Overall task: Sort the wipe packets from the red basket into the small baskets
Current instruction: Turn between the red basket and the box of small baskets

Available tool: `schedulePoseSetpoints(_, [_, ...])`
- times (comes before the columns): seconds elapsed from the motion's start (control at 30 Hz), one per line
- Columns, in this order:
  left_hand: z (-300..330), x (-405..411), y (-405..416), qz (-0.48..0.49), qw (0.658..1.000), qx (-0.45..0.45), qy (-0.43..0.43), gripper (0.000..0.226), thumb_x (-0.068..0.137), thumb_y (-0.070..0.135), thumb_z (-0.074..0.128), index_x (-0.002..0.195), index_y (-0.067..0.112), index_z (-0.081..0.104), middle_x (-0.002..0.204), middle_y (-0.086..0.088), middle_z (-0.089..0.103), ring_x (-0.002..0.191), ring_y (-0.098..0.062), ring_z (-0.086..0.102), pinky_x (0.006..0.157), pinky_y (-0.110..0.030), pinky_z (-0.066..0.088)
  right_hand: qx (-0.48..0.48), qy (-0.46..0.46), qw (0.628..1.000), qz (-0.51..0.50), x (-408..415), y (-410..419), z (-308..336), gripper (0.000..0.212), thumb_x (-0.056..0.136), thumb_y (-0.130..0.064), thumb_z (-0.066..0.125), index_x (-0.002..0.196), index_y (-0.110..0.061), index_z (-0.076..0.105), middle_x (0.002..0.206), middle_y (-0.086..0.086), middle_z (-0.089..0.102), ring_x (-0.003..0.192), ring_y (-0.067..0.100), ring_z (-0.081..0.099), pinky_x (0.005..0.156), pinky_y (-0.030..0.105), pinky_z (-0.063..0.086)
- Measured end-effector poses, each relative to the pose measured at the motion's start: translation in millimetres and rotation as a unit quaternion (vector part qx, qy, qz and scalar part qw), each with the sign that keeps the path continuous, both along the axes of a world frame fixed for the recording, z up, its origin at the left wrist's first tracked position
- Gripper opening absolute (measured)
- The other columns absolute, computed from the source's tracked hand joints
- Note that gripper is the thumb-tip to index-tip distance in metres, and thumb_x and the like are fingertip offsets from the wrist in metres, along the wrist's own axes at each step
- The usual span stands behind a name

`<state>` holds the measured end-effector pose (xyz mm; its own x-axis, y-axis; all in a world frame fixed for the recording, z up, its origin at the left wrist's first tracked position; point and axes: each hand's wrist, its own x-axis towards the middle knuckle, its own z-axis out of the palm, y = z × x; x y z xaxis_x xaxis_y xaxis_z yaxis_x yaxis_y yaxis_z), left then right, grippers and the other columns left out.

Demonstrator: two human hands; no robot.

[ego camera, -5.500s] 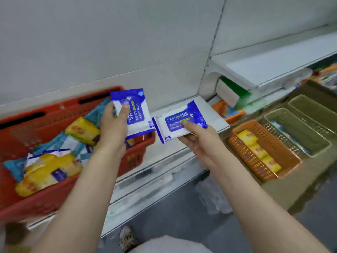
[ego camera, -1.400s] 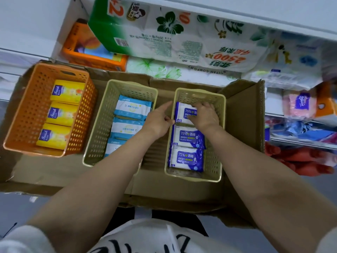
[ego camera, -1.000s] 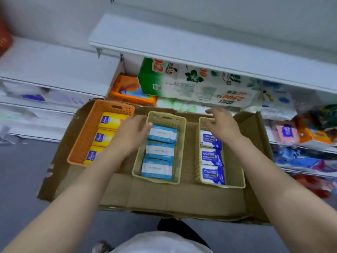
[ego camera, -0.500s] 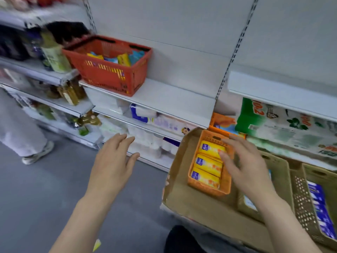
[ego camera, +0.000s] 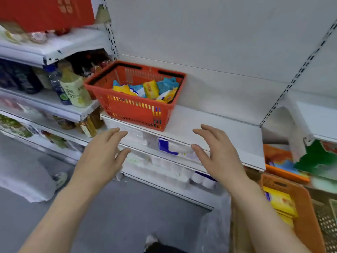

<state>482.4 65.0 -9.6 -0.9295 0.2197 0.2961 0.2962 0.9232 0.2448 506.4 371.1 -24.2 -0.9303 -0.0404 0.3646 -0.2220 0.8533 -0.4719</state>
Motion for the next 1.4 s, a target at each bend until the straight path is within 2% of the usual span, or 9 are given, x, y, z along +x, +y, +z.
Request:
schedulePoseSetpoints(0.2, [31, -116, -57, -0.009, 1.0, -0.012, 0.002, 0.047, 0.089, 0.03, 0.067, 0.131, 0.011, 0.058, 0.133, -0.011, 0.057, 0.125, -0.032, 0.05, 0.103, -0.049, 0.043, 0.016, -0.013, 1.0, 0.006, -105, -66, 33, 0.042, 0.094, -0.034, 0.062, 0.134, -0.026, 0.057, 0.142, -0.005, 0.051, 0.131, 0.013, 0.042, 0.099, 0.021, 0.033])
schedulePoseSetpoints(0.53, [-8, -313, -87, -0.089, 0.995, 0.024, -0.033, 0.045, 0.092, 0.037, 0.061, 0.128, 0.011, 0.061, 0.131, -0.011, 0.058, 0.122, -0.032, 0.051, 0.103, -0.043, 0.041, 0.025, -0.032, 0.998, -0.058, -257, -122, 19, 0.044, 0.089, -0.032, 0.068, 0.131, -0.025, 0.059, 0.142, 0.001, 0.052, 0.129, 0.022, 0.048, 0.1, 0.035, 0.044])
schedulePoseSetpoints(0.73, [-30, -432, -94, -0.13, 0.981, 0.021, -0.144, 0.057, 0.089, 0.053, 0.055, 0.131, 0.014, 0.058, 0.129, -0.007, 0.058, 0.123, -0.027, 0.051, 0.106, -0.037, 0.036, 0.045, -0.137, 0.985, -0.089, -347, -149, 3, 0.045, 0.092, -0.04, 0.064, 0.133, -0.023, 0.057, 0.137, -0.002, 0.054, 0.128, 0.019, 0.048, 0.102, 0.03, 0.04])
schedulePoseSetpoints(0.83, [-39, -471, -90, -0.142, 0.963, -0.007, -0.23, 0.053, 0.089, 0.052, 0.06, 0.131, 0.02, 0.058, 0.124, -0.008, 0.06, 0.119, -0.027, 0.054, 0.1, -0.036, 0.039, 0.082, -0.28, 0.952, -0.093, -380, -156, -8, 0.05, 0.089, -0.048, 0.064, 0.134, -0.027, 0.055, 0.133, -0.002, 0.058, 0.122, 0.019, 0.053, 0.096, 0.035, 0.046])
schedulePoseSetpoints(0.93, [-45, -489, -79, -0.164, 0.944, -0.005, -0.285, 0.047, 0.084, 0.05, 0.068, 0.122, 0.023, 0.064, 0.11, -0.004, 0.062, 0.102, -0.02, 0.059, 0.087, -0.032, 0.044, 0.139, -0.437, 0.884, -0.086, -399, -155, -25, 0.059, 0.082, -0.051, 0.07, 0.133, -0.028, 0.054, 0.131, -0.001, 0.06, 0.119, 0.02, 0.055, 0.094, 0.036, 0.049])
schedulePoseSetpoints(1.07, [-50, -501, -69, -0.159, 0.933, -0.014, -0.322, 0.053, 0.077, 0.06, 0.069, 0.118, 0.027, 0.065, 0.095, 0.006, 0.06, 0.088, -0.014, 0.053, 0.076, -0.03, 0.042, 0.215, -0.532, 0.818, -0.033, -409, -152, -36, 0.059, 0.075, -0.053, 0.076, 0.124, -0.025, 0.056, 0.124, -0.001, 0.061, 0.112, 0.022, 0.058, 0.09, 0.037, 0.051])
schedulePoseSetpoints(1.17, [-46, -500, -60, -0.151, 0.916, -0.059, -0.366, 0.064, 0.073, 0.07, 0.066, 0.123, 0.031, 0.06, 0.095, 0.01, 0.061, 0.094, -0.015, 0.057, 0.082, -0.034, 0.048, 0.141, -0.527, 0.837, -0.038, -414, -137, -30, 0.059, 0.075, -0.053, 0.078, 0.125, -0.026, 0.061, 0.122, -0.003, 0.062, 0.11, 0.019, 0.058, 0.091, 0.034, 0.05])
schedulePoseSetpoints(1.3, [-43, -497, -49, -0.153, 0.881, -0.171, -0.414, 0.088, 0.067, 0.083, 0.057, 0.141, 0.037, 0.043, 0.131, 0.008, 0.058, 0.119, -0.018, 0.055, 0.085, -0.035, 0.048, -0.078, -0.458, 0.875, -0.139, -416, -110, -27, 0.047, 0.073, -0.05, 0.081, 0.109, -0.022, 0.069, 0.104, -0.002, 0.069, 0.092, 0.016, 0.066, 0.08, 0.034, 0.056])
schedulePoseSetpoints(1.4, [-42, -493, -42, -0.15, 0.864, -0.237, -0.418, 0.098, 0.066, 0.083, 0.059, 0.149, 0.038, 0.029, 0.15, 0.008, 0.042, 0.134, -0.02, 0.044, 0.097, -0.036, 0.043, -0.27, -0.417, 0.844, -0.202, -412, -104, -24, 0.036, 0.077, -0.04, 0.081, 0.099, -0.016, 0.065, 0.091, 0.005, 0.074, 0.077, 0.02, 0.073, 0.069, 0.037, 0.061])
